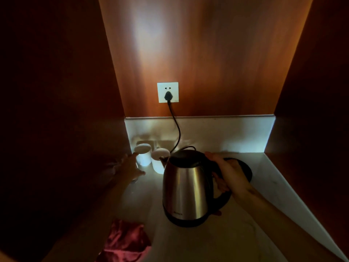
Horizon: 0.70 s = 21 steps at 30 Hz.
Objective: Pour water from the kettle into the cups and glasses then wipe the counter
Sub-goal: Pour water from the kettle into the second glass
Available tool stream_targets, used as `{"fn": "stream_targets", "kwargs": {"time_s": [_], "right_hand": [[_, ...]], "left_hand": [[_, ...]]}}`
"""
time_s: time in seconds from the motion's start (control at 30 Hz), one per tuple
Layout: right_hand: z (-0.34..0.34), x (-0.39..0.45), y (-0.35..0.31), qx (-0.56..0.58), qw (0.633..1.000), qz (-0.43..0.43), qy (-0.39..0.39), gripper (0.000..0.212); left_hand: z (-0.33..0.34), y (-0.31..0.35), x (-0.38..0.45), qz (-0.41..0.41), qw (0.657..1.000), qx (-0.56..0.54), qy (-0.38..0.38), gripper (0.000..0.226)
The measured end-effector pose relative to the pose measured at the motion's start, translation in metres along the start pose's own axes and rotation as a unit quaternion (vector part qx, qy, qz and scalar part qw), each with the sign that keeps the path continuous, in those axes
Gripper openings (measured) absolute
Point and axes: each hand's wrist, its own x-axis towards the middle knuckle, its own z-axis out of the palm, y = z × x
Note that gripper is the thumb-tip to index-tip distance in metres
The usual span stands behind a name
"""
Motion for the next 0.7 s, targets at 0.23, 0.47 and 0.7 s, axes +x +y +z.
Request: {"fn": "stream_targets", "kwargs": {"time_s": [0.23,0.47,0.7], "right_hand": [[-0.008,0.004,0.007,-0.009,1.0,0.001,0.02,0.055],[-0.016,0.003,0.008,-0.017,1.0,-0.011,0.016,0.056],[-0.044,-0.023,0.007,-0.024,0.999,-0.027,-0.004,0.057]], "left_hand": [[0.057,-0.064,0.085,0.029,0.997,0.069,0.002,0.072],[-0.019,0.008,-0.012,0.032,0.999,0.037,0.015,0.066],[-0.036,0.06,-0.098,0.052,0.998,0.026,0.001,0.067]]}}
